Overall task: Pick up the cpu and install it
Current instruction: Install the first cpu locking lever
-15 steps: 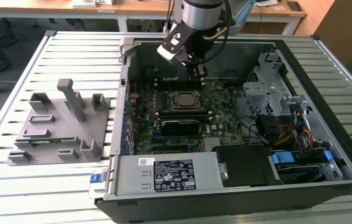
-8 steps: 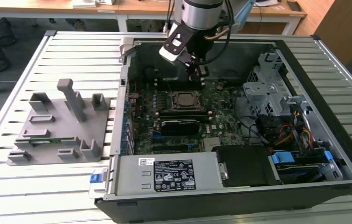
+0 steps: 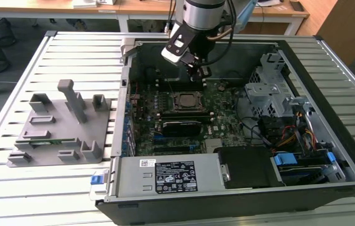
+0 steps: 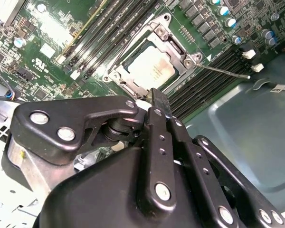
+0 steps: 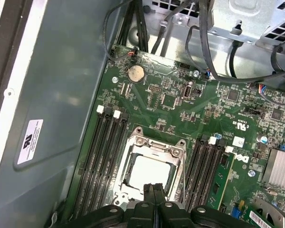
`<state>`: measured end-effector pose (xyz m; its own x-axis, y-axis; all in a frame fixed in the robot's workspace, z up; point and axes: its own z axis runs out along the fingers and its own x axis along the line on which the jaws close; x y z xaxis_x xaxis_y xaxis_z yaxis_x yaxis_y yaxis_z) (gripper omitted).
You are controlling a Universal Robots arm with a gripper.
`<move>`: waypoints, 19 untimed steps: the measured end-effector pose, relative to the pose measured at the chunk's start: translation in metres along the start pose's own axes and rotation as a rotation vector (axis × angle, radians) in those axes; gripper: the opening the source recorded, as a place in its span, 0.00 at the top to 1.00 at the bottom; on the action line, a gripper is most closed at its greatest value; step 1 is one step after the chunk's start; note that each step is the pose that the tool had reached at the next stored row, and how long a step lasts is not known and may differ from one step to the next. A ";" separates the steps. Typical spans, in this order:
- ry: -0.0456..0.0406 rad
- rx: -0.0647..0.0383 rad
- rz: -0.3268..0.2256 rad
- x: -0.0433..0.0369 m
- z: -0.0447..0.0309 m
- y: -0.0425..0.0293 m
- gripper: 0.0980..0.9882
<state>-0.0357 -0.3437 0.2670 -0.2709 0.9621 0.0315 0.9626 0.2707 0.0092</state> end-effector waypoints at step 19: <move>0.0008 0.002 -0.079 0.0000 0.0000 -0.0001 0.99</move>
<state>-0.0358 -0.3437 0.2670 -0.3456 0.9378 0.0316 0.9384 0.3455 0.0092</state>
